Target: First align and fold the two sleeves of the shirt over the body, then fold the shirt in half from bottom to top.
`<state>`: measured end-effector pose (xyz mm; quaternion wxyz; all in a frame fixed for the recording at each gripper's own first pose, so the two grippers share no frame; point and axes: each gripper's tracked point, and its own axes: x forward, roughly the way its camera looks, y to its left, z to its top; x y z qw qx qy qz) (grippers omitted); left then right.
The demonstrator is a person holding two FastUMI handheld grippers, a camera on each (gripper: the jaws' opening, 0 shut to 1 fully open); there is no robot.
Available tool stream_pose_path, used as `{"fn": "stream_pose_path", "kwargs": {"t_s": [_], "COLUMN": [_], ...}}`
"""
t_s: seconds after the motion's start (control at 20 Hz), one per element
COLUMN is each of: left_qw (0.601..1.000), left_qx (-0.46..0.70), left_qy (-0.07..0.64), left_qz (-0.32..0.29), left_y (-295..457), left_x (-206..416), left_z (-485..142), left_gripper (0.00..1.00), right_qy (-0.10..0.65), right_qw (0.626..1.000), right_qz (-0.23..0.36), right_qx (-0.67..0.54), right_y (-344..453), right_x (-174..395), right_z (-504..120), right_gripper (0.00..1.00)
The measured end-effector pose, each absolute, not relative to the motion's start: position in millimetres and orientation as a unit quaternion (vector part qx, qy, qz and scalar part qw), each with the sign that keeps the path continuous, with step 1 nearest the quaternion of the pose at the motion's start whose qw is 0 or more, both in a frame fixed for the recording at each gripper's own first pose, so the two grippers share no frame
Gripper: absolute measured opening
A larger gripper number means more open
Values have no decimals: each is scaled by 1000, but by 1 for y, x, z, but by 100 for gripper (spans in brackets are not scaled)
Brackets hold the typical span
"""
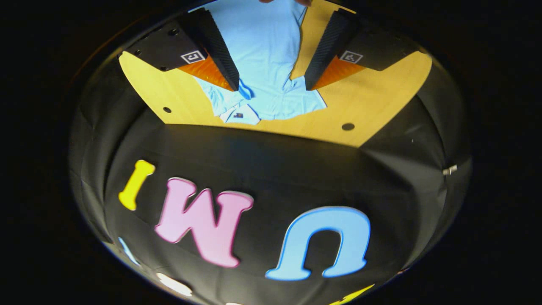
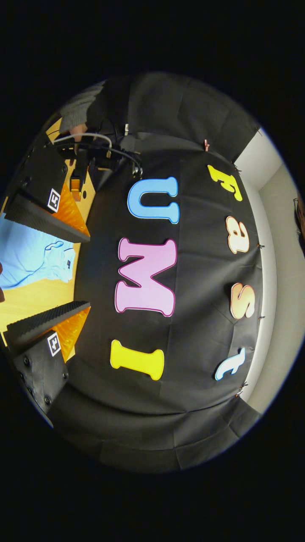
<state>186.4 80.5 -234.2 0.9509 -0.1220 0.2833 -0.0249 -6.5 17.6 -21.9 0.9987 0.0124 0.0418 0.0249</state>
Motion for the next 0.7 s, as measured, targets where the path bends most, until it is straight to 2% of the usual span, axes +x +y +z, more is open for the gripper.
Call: {"fn": "stream_pose_path", "kwargs": {"t_s": [0.35,0.7], "left_qw": [905,871], "left_qx": [-91,-74], "left_qy": [413,479], "left_qz": [54,77], "left_y": [123,138], "left_x": [263,313], "left_z": [-345,-412], "left_gripper": [97,96], "right_qy": [74,112], "right_qw": [997,993], "right_qz": [25,16], "right_qx": [14,30], "right_y": [-2,-31], "right_x": [-5,-3], "right_z": [-49,-78], "right_gripper": [87,87]}}
